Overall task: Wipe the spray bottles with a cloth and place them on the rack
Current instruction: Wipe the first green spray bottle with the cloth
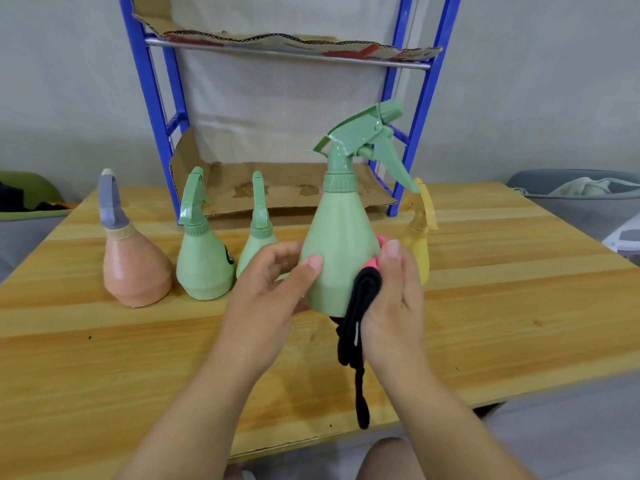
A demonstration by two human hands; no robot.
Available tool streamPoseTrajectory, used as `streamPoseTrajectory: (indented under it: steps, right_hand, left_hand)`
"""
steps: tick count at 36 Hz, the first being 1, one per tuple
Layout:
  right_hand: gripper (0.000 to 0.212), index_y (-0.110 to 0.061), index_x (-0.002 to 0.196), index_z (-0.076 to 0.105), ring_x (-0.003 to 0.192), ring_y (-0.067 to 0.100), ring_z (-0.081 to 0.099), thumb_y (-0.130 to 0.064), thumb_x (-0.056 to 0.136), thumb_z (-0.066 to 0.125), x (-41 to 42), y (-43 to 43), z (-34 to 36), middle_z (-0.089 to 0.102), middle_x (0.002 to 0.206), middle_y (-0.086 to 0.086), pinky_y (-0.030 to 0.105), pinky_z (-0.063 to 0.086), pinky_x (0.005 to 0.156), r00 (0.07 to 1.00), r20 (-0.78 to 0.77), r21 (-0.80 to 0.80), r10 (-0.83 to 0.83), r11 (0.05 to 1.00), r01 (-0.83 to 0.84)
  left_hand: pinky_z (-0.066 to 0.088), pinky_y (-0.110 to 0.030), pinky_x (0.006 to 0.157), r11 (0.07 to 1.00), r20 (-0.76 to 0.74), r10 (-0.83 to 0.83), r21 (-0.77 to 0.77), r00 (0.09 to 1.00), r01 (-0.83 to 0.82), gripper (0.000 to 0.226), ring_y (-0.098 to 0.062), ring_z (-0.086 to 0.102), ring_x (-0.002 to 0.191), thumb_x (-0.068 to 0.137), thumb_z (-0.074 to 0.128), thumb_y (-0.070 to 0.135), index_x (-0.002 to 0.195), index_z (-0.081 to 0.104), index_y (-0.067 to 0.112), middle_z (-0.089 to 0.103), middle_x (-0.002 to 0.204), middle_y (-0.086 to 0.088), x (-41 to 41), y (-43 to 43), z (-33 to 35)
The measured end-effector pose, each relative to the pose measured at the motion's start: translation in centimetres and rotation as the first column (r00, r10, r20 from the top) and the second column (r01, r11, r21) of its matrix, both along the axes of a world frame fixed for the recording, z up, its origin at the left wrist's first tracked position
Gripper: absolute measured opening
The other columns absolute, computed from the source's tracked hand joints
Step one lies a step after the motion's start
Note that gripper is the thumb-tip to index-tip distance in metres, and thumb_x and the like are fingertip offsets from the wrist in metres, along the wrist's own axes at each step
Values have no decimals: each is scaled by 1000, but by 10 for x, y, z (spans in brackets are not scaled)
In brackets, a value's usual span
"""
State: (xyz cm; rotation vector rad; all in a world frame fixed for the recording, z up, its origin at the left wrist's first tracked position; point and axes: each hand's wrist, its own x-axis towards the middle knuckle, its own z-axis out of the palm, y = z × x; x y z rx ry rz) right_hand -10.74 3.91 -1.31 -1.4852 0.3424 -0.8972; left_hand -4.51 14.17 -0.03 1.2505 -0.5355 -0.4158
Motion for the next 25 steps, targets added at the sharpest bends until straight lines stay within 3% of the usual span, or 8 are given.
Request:
streamPoseTrajectory:
  steps: [3, 6, 10, 13, 17, 19, 22, 25]
  right_hand:
    - [45, -26, 117, 53, 95, 1, 61, -57, 88, 35, 3, 1, -2, 61, 97, -13, 16, 48, 76, 1000, -9, -125, -20, 992, 18]
    - [49, -30, 118, 53, 99, -1, 60, -60, 84, 35, 2, 1, 0, 63, 103, -14, 15, 49, 77, 1000, -19, -151, 14, 988, -16]
    - [31, -31, 97, 65, 87, -2, 65, -53, 93, 43, -1, -11, 11, 70, 84, -24, 19, 53, 77, 987, -49, 61, 153, 987, -150]
    - [38, -30, 81, 75, 98, 20, 68, -57, 69, 50, -2, -17, 14, 74, 90, -4, 38, 53, 90, 977, -12, 259, 215, 944, -205]
    - [29, -22, 82, 65, 65, -6, 65, -35, 93, 42, -6, -14, 11, 69, 63, -17, 12, 52, 59, 982, 27, 216, 186, 958, -187]
    - [32, -22, 83, 60, 58, -12, 60, -28, 102, 35, -7, -10, 9, 64, 56, -22, 6, 47, 54, 989, 28, 147, 145, 978, -148]
    - [36, -22, 102, 61, 74, -4, 63, -49, 95, 38, -4, -1, 4, 65, 81, -10, 13, 49, 63, 998, 27, 49, 54, 997, -55]
    - [40, -24, 119, 53, 95, -1, 62, -51, 95, 35, -2, 2, -1, 64, 101, -13, 15, 49, 73, 998, 29, -104, 53, 993, -49]
  left_hand:
    - [59, -31, 73, 995, 58, 55, 82, 997, -59, 53, -13, 70, 90, 59, 86, 44, 103, 60, 27, 72, 101, 4, 2, -1, -3]
    - [59, -30, 71, 998, 28, 61, 33, 998, -62, 51, -18, 71, 90, 56, 82, 34, 102, 62, 27, 74, 98, 3, 5, 1, -4]
    - [57, -29, 69, 994, -18, -78, -75, 997, 77, 55, -23, 70, 97, 56, 82, 33, 108, 67, 18, 73, 105, -5, 10, 9, -2]
    - [56, -30, 72, 978, -19, -185, -100, 983, 183, 70, -24, 69, 101, 53, 87, 44, 114, 67, 16, 70, 113, -7, 11, 12, 0]
    - [57, -30, 69, 988, -52, -143, -70, 988, 139, 53, -18, 71, 93, 62, 82, 29, 111, 66, 18, 68, 110, -3, 11, 9, 3]
    - [58, -33, 66, 997, -44, -67, -46, 997, 65, 39, -16, 71, 86, 66, 79, 26, 102, 66, 23, 67, 106, -3, 10, 7, 3]
    - [59, -36, 72, 1000, 30, 5, -3, 1000, -5, 40, -15, 70, 91, 65, 83, 34, 100, 66, 29, 68, 110, 4, 6, 4, 0]
    - [58, -38, 78, 999, 89, 35, 6, 995, -35, 52, -20, 68, 99, 54, 78, 42, 103, 65, 35, 69, 110, 11, 4, 2, -4]
